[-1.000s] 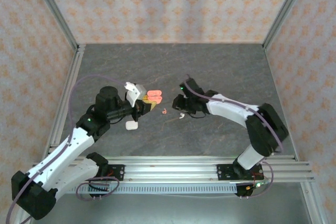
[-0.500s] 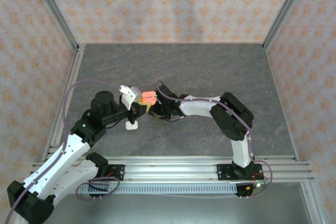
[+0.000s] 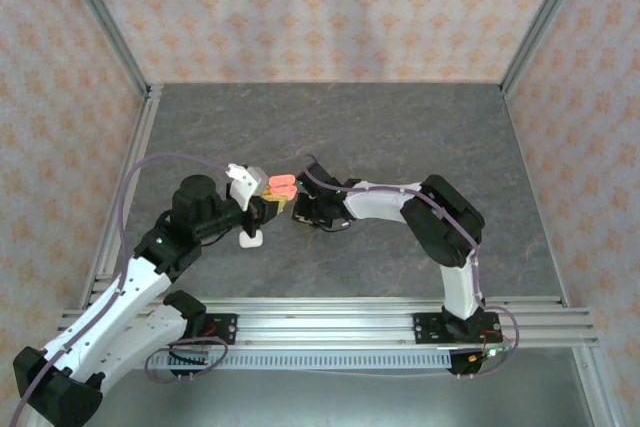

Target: Insert wireless bluetooth earbuds into charging case

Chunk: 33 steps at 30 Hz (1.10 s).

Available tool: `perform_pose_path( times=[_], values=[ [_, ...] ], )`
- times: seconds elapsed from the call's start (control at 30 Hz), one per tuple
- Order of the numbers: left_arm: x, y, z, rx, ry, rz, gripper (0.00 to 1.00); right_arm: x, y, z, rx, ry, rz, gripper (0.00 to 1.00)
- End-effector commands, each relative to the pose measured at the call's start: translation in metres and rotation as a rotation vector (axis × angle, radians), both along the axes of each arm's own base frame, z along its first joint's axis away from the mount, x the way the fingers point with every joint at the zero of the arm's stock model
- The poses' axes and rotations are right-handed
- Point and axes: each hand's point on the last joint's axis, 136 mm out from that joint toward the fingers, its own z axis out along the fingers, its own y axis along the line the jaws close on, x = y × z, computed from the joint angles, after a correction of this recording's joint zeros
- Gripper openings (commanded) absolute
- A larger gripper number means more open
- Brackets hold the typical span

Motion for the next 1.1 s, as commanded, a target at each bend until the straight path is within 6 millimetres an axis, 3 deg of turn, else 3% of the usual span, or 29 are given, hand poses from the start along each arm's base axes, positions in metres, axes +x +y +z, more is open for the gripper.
perform_pose_path(
  times=[0.0, 0.3, 0.5, 0.83, 1.07],
  values=[
    [0.000, 0.003, -0.003, 0.002, 0.004, 0.010, 0.00, 0.003, -0.042, -0.008, -0.133, -0.012, -0.050, 0.19],
    [-0.001, 0.001, -0.004, -0.003, 0.007, 0.005, 0.00, 0.004, -0.069, -0.001, -0.210, -0.022, -0.064, 0.19],
    [-0.001, -0.001, -0.004, -0.008, 0.013, -0.005, 0.00, 0.018, -0.089, 0.003, -0.251, -0.040, -0.090, 0.18],
    [-0.003, -0.001, -0.004, -0.012, 0.025, -0.010, 0.00, 0.043, -0.091, 0.014, -0.296, -0.073, -0.068, 0.18],
    [-0.004, 0.000, -0.003, -0.011, 0.017, -0.005, 0.00, 0.042, -0.087, 0.032, -0.253, -0.067, -0.080, 0.19]
  ],
)
